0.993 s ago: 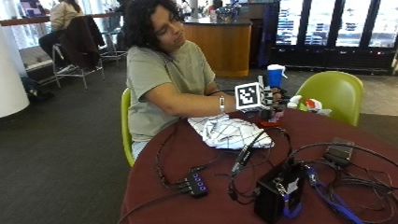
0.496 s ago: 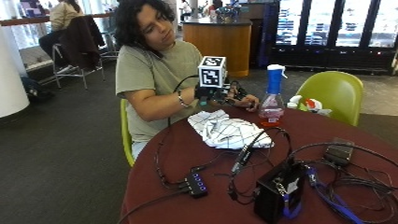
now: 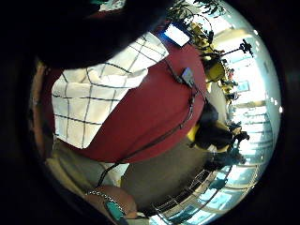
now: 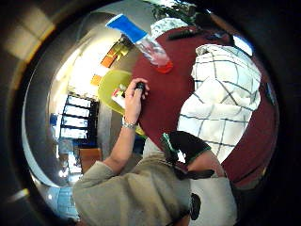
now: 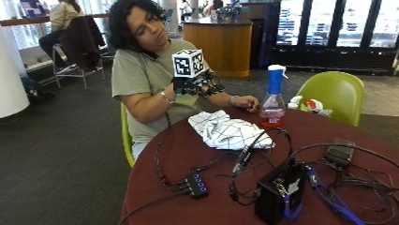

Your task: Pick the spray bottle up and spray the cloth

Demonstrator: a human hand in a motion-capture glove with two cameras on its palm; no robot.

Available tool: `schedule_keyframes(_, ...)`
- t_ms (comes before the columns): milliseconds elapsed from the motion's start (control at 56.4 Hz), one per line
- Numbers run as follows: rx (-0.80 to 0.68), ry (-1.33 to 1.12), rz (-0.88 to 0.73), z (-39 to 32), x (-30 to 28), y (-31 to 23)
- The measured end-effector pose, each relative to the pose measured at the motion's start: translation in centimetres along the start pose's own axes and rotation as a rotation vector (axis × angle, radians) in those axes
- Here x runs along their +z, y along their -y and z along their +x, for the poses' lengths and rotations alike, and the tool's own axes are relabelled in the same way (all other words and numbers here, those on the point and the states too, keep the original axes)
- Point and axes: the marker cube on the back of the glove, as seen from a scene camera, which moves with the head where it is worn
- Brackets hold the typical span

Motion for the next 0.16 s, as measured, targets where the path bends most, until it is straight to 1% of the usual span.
schedule_keyframes(160,0.016,-0.010,-0.002,-0.05,-0.05,0.20)
